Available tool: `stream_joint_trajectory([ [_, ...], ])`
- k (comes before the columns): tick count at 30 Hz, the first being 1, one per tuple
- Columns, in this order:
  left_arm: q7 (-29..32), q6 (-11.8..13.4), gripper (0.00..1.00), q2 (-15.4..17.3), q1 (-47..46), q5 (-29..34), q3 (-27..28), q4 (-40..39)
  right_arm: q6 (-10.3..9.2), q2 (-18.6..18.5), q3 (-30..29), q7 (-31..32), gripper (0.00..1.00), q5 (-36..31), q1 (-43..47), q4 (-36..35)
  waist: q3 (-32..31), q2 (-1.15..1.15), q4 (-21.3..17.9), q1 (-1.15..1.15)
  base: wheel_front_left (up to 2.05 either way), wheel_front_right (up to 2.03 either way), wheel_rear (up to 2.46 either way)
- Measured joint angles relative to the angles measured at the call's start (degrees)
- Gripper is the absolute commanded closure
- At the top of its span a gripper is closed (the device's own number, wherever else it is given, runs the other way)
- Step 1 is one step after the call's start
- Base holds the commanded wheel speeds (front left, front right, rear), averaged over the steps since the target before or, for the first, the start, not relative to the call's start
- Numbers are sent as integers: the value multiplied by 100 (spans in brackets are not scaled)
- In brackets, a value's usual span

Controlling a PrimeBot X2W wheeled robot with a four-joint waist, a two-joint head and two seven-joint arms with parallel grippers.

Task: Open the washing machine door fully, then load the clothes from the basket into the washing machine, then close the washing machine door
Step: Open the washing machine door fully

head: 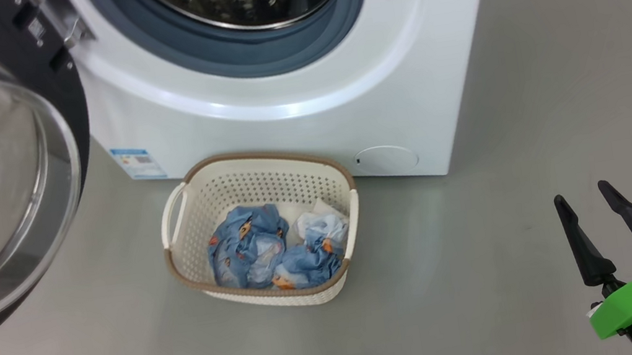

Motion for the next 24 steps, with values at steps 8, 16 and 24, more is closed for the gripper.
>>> stream_joint_trajectory([
  [8,1,-32,0,19,696,-425,-1179,-805,0,-8,16,0,0,103,22,-10,-140,0,-305,0,0,0,0],
  [16,1,-32,0,177,1134,-788,-2270,-1330,0,-8,-63,1,0,135,91,-41,-194,0,-702,0,0,0,0],
  [24,2,-32,0,321,1222,-872,-2872,-1428,0,-2,-215,0,0,134,92,-102,-199,0,-1122,0,0,0,0],
])
